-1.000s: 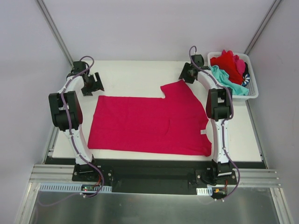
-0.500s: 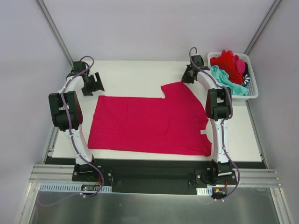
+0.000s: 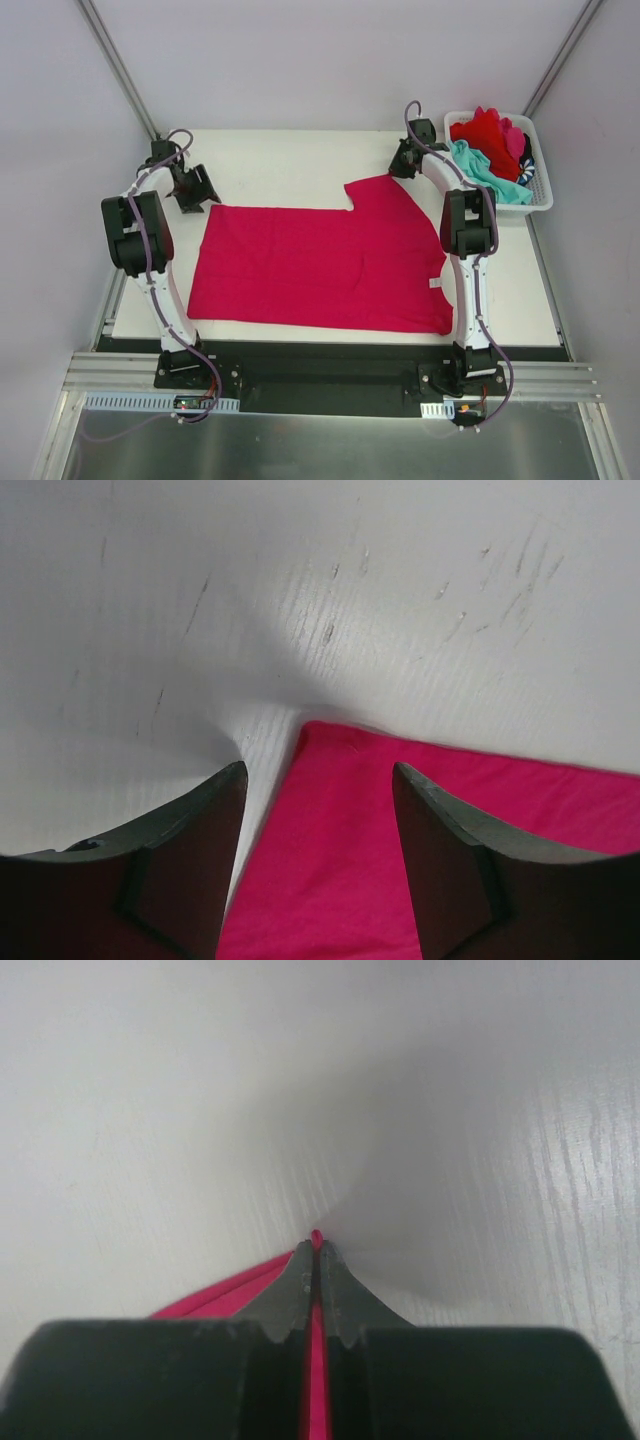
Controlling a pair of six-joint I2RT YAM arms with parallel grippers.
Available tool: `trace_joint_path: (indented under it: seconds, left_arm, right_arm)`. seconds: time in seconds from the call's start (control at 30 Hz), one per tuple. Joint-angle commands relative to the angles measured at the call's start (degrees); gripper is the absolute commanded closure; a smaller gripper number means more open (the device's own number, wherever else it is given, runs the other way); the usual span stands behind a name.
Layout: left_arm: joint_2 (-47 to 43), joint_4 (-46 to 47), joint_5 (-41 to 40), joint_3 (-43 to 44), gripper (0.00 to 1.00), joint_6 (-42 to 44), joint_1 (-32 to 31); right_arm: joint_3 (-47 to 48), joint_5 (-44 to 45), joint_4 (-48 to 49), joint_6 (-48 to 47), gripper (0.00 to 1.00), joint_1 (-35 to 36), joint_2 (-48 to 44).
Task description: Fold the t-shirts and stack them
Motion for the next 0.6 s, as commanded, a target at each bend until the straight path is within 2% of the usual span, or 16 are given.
trace_joint_path:
  seconds: [0.0,0.17,0.27,0.5,0.57]
  left_arm:
    - [2.53,0.28,2.43,0.81,0.42,-2.19,-0.98]
    - [3.49,1.34,0.05,0.54,0.43,-2.28,-2.03]
    - [4.11,1.52,-2.32,0.54,0.48,-3.07,-2.21]
    - [5.42,1.52,-4.79,0.89,0.65,-2.37,-2.21]
    - [6.04,1.52,-4.09,1.51,0.75,-1.76,-2.21]
  right_arm:
    - [-1.43,-0.54,-0.04,-0.55,0.99,-0.02,-4.22]
    - [-2.74,-0.45,0.13,-0.81,0.99,0.06,-5.1]
    - [-3.18,-0.45,0.13,-1.08,0.99,-0.02,-5.45]
    - [-3.8,-0.8,0.31,-1.25,0.99,0.15,-6.15]
    - [-4.15,-0.89,0.31,-1.17,0.99,0.15,-6.24]
